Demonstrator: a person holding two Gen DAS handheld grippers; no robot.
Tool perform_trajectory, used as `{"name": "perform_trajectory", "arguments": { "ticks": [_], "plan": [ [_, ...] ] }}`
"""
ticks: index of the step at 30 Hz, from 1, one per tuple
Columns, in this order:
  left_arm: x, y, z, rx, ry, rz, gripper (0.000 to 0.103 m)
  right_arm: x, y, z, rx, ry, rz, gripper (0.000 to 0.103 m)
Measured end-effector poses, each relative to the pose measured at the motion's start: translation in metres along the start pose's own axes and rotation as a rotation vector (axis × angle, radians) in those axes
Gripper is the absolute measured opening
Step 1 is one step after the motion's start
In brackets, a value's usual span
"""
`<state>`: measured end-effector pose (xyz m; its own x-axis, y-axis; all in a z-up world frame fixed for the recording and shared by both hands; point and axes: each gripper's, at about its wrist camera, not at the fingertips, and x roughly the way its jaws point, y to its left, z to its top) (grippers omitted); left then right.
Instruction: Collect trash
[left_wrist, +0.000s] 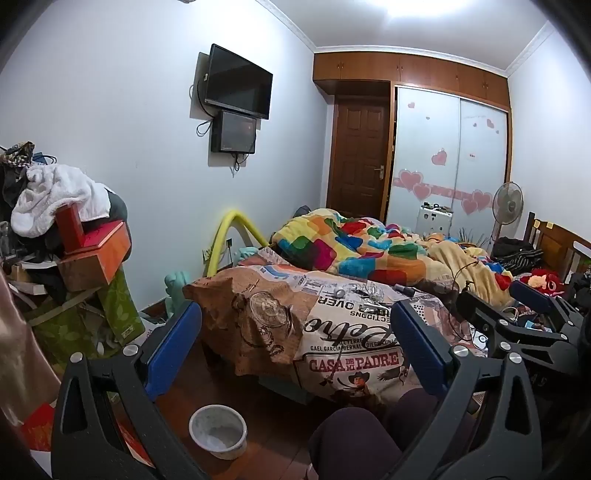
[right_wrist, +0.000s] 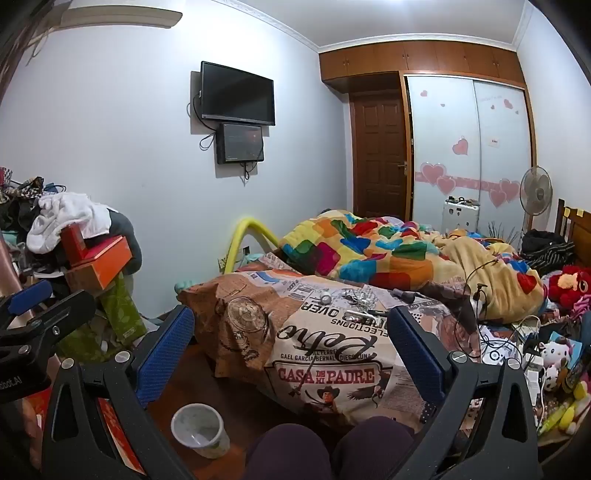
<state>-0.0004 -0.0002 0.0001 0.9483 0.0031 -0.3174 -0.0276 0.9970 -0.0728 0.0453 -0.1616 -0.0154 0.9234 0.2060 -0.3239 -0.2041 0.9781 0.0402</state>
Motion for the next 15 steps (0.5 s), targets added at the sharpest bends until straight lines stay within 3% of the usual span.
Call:
{"name": "perform_trajectory", "arguments": {
  "ticks": [15],
  "plan": [
    [-0.0053,0.0007,0.0061,0.008,0.007,-0.001,0.103,-0.0009,-0.0015,-0.0002,0.011,-0.005,0.004,0.103]
  ]
}}
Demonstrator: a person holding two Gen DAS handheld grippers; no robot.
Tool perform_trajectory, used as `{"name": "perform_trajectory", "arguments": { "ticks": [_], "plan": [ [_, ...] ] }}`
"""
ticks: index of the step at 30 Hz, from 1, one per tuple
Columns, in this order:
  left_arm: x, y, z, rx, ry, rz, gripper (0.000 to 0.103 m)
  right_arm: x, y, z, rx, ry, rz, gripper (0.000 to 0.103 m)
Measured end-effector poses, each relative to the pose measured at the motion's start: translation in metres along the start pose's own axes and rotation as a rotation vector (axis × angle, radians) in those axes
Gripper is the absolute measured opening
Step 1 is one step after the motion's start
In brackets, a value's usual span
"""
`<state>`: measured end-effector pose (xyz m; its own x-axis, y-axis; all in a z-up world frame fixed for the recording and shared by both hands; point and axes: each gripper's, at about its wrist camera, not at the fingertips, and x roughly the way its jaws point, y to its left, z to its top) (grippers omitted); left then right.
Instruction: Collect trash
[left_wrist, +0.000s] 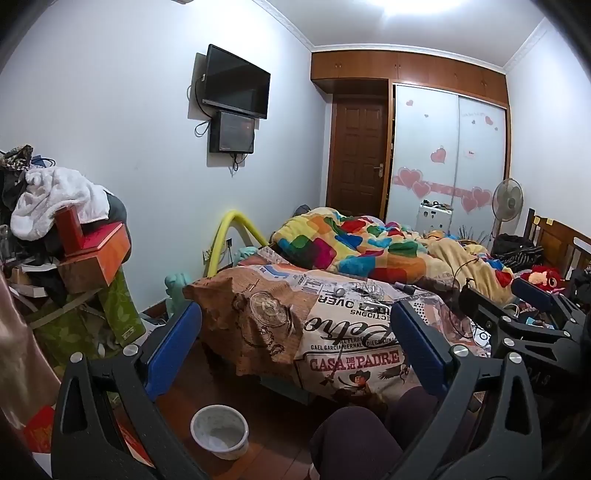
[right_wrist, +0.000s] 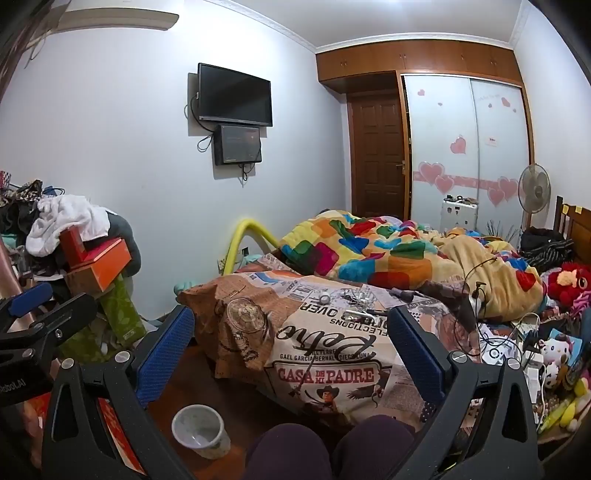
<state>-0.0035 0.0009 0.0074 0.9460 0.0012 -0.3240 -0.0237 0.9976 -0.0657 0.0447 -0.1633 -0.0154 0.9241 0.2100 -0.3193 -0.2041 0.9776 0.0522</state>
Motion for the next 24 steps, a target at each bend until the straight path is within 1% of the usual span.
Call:
{"name": "perform_trajectory", "arguments": {
  "ticks": [2,9,24],
  "plan": [
    [0.004,-0.003,-0.004,0.005,0.003,0.000,0.103,0.000,0.000,0.000,0.001,0.000,0.001,0.103],
    [0.004,-0.003,-0.005,0.004,0.003,-0.002,0.103,0.000,-0.001,0.000,0.004,0.000,0.000,0.103],
    [0.009,0.004,-0.008,-0.013,0.010,-0.001,0.103,-0.001,-0.002,0.000,0.006,0.000,0.002,0.103]
  ]
}}
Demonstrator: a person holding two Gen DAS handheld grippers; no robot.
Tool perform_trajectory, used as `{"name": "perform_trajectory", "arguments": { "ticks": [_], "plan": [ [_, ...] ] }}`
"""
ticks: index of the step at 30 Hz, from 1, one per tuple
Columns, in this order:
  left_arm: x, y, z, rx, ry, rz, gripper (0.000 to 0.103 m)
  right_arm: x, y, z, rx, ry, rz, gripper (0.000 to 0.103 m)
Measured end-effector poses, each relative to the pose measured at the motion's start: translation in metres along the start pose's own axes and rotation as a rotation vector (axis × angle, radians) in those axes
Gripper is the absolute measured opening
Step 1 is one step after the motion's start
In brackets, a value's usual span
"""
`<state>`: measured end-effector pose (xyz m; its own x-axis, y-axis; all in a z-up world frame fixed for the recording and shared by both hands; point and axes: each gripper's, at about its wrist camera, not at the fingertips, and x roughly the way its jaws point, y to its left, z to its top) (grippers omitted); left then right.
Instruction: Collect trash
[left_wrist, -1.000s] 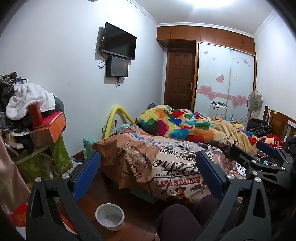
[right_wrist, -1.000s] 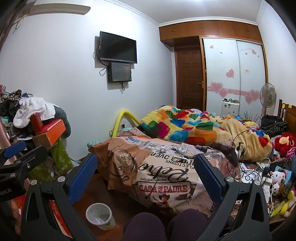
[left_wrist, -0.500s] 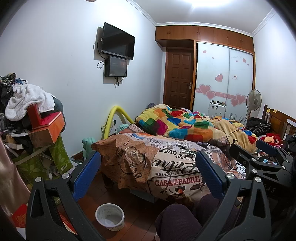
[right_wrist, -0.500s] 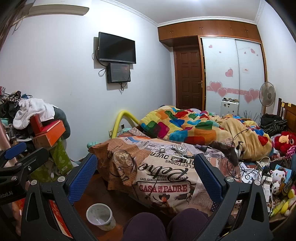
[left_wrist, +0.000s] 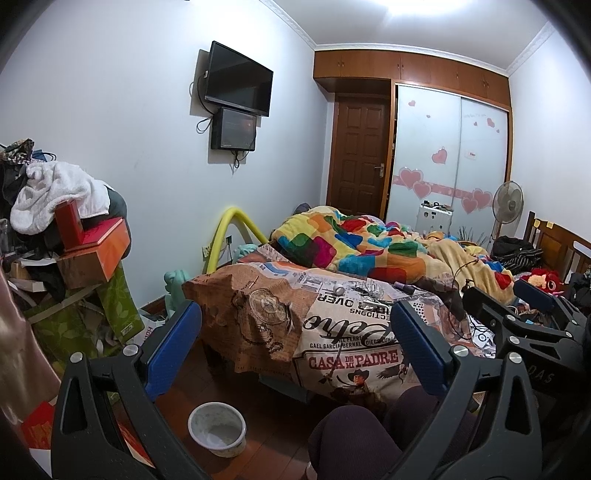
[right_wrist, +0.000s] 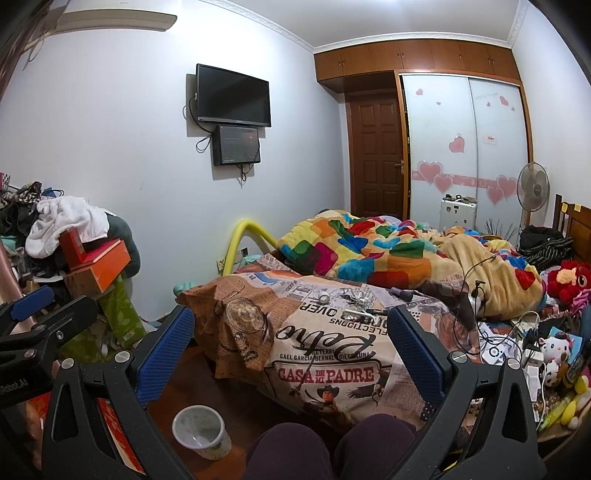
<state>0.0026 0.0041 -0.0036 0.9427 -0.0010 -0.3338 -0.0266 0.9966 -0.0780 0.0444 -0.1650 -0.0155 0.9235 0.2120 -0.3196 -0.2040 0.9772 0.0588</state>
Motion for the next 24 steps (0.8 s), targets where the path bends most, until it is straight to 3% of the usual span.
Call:
{"name": "perform_trajectory", "arguments": {
  "ticks": [24],
  "plan": [
    [-0.0010,0.0003,-0.0009,-0.001,0.001,-0.001,0.103,0.0009,0.0017,0.0005,0.001,0.000,0.000,0.103]
  ]
}}
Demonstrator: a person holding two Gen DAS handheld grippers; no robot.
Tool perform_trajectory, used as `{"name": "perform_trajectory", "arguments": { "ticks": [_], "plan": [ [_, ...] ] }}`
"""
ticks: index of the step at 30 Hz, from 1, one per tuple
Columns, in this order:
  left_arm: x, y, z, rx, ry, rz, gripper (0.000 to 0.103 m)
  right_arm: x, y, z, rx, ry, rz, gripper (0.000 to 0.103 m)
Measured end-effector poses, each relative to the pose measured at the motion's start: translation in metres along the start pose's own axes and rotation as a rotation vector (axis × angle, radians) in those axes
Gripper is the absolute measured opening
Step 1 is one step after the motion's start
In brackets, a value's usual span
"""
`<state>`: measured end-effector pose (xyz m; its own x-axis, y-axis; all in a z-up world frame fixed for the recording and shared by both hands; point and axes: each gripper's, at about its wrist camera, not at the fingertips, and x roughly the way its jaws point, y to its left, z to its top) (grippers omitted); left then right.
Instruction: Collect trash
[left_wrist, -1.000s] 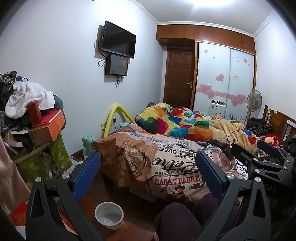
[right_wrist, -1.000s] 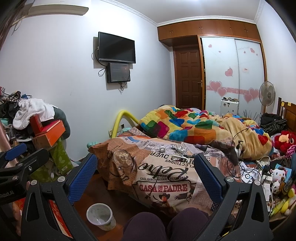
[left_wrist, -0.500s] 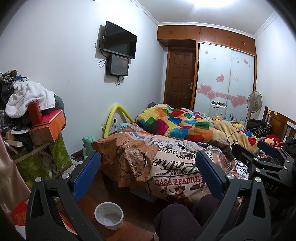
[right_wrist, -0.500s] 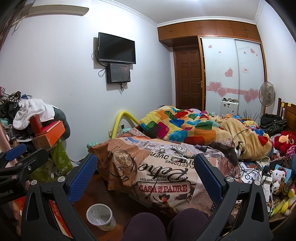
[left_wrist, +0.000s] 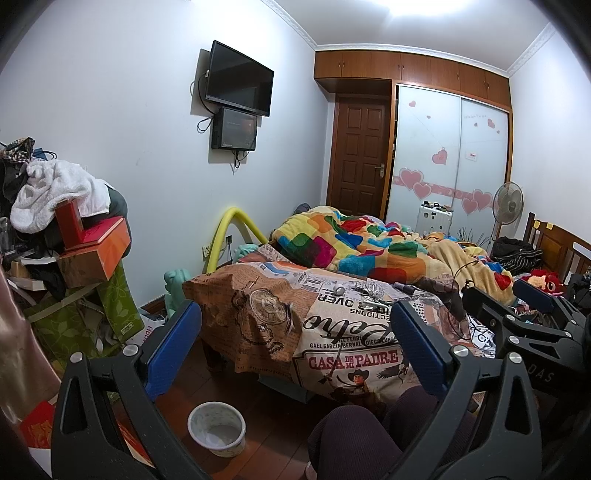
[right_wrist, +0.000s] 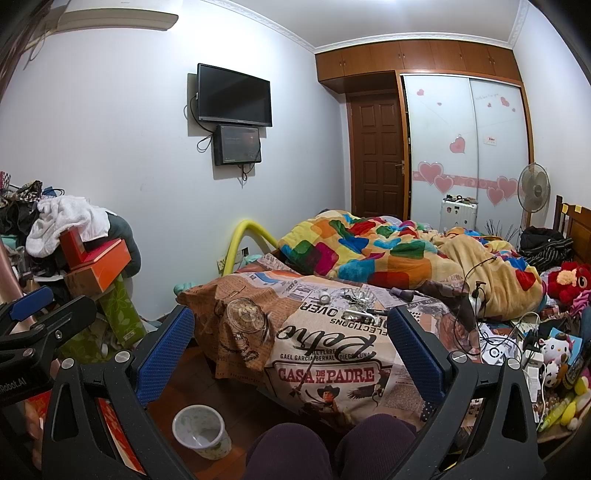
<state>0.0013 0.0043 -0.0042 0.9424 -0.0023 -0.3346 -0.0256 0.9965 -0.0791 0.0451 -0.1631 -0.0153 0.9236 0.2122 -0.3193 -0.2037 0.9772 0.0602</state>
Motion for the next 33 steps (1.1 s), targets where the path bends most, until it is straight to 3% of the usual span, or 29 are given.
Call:
{"name": "perform_trajectory", "arguments": {
  "ticks": [22,33],
  "plan": [
    [0.002,-0.001,0.000,0.002,0.006,-0.005,0.103,0.008,-0.006,-0.005,-0.001,0.018,0.001,0.103],
    [0.049,-0.021,0.020,0.000,0.021,-0.037,0.103,0.034,-0.043,0.011,0.002,0.019,-0.060,0.103]
  ]
}}
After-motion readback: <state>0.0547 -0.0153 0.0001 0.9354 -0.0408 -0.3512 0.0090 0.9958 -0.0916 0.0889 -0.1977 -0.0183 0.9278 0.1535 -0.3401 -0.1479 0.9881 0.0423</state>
